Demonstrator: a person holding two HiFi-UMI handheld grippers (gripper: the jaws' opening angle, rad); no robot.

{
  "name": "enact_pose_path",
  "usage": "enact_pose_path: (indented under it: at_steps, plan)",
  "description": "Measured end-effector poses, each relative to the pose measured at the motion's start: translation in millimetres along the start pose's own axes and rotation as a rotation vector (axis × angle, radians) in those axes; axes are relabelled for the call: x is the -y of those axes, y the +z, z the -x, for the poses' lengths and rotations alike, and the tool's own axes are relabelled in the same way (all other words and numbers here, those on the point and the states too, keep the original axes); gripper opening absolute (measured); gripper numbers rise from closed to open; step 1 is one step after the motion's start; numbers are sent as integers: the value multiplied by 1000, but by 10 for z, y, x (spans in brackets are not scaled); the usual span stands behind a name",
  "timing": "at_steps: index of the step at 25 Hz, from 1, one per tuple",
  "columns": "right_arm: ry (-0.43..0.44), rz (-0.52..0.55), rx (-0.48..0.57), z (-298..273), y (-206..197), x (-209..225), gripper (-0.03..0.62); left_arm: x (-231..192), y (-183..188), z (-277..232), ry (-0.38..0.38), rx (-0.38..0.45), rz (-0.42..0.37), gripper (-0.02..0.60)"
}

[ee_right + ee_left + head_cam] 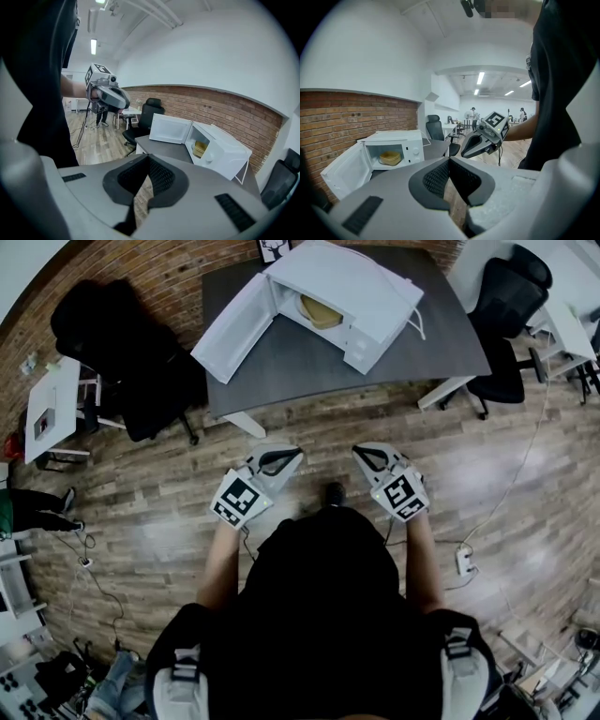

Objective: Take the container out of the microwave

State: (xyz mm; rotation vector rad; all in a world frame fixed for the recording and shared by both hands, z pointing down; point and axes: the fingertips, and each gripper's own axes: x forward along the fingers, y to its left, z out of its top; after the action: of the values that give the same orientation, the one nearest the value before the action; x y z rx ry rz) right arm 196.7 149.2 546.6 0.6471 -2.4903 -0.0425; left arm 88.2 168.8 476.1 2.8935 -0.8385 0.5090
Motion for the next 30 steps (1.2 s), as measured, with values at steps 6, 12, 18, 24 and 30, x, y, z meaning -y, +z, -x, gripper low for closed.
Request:
enact_pose_path:
  at_steps: [6,12,18,24,30]
  plan:
    - [40,30,3,31,-82,245,-3,-13,49,-236,37,-2,36,2]
    - [79,58,2,5,-139,414,-3,-80,109,-404,71,-6,36,2]
    - [109,93,13,0,-198,562,-3,-136,154,-575,95,-1,52,2]
    - [115,100,10,50,-278,687,-3,-122,203,-692,115,0,51,2]
    - [118,84,13,67,-379,706,-3,-79,145,-746,126,-10,69,3]
